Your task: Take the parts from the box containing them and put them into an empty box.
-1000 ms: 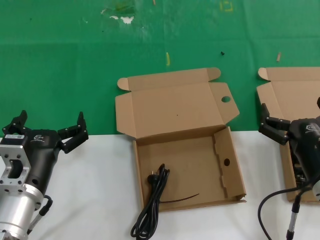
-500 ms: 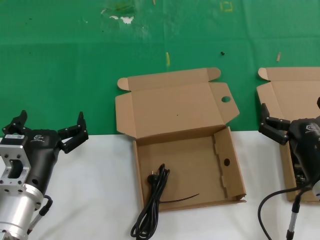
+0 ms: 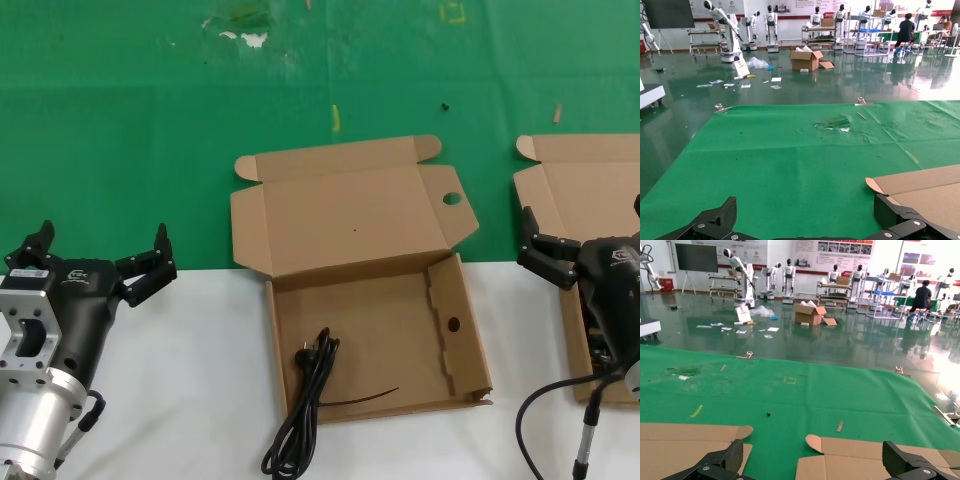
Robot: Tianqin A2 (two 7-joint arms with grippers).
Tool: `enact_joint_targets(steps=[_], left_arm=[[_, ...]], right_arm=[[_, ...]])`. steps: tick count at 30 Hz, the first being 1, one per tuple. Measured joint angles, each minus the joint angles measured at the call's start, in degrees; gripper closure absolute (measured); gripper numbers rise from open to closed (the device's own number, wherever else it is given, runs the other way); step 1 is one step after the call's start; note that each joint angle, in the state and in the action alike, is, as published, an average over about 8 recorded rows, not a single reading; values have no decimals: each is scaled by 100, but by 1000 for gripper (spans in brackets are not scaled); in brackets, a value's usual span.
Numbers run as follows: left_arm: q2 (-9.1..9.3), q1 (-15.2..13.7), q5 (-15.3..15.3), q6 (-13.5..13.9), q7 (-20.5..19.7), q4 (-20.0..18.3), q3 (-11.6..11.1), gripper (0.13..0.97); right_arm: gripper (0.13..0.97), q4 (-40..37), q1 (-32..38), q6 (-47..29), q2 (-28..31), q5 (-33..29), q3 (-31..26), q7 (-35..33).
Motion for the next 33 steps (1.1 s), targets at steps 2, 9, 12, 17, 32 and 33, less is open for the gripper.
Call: enact_joint_targets(steps=[2,9,12,17,32,33], left_arm=[[0,0,0,0,0,0,0,132],[0,0,0,0,0,0,0,132],[0,0,0,0,0,0,0,132],[0,0,0,0,0,0,0,132],[0,0,0,0,0,0,0,132],[0,0,0,0,0,0,0,132]], right_arm=[[129,0,0,0,0,0,0,0],[129,0,0,0,0,0,0,0],[129,0,0,0,0,0,0,0],[129,0,0,0,0,0,0,0],[129,0,0,0,0,0,0,0],[129,0,0,0,0,0,0,0]])
